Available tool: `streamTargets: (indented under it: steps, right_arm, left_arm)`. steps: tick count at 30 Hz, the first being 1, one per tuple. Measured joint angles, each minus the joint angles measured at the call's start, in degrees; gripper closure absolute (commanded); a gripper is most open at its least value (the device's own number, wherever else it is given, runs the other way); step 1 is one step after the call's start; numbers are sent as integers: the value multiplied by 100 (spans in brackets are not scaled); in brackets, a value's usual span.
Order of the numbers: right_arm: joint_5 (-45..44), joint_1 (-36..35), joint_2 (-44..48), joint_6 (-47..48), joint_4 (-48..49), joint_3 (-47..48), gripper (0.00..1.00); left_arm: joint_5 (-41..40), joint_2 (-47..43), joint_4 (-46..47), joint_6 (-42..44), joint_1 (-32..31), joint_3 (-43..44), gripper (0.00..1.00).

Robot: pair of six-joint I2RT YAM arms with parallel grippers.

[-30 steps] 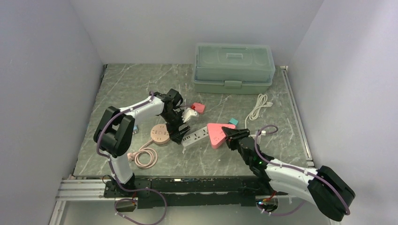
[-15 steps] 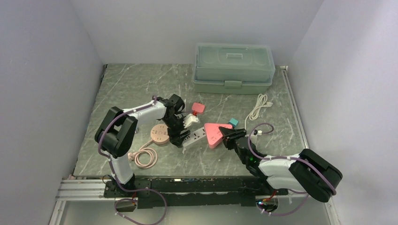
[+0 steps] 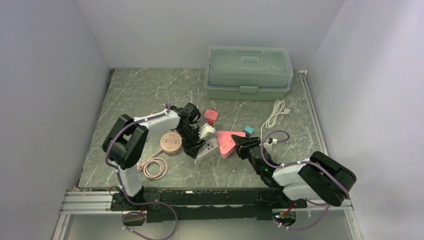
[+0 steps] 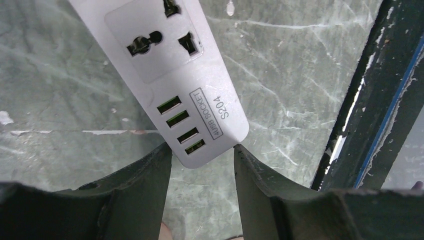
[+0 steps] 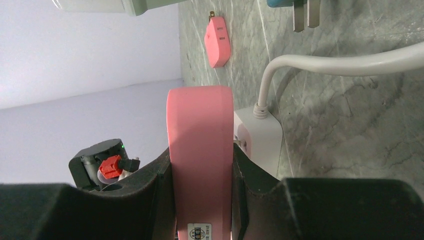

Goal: Insert the plug
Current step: Insert the plug into the socket.

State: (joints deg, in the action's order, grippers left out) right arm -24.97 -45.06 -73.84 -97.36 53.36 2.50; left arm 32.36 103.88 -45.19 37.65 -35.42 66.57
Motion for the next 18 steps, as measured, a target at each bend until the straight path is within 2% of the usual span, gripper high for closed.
streamTargets:
  steps: [10, 18]
  right_arm:
    - [162, 0, -621, -9, 678, -24, 100]
    - [177, 0, -317, 236, 636, -144, 100]
  left_arm:
    - [120, 2, 70, -186, -111, -109, 54]
    - [122, 2, 87, -299, -111, -122, 58]
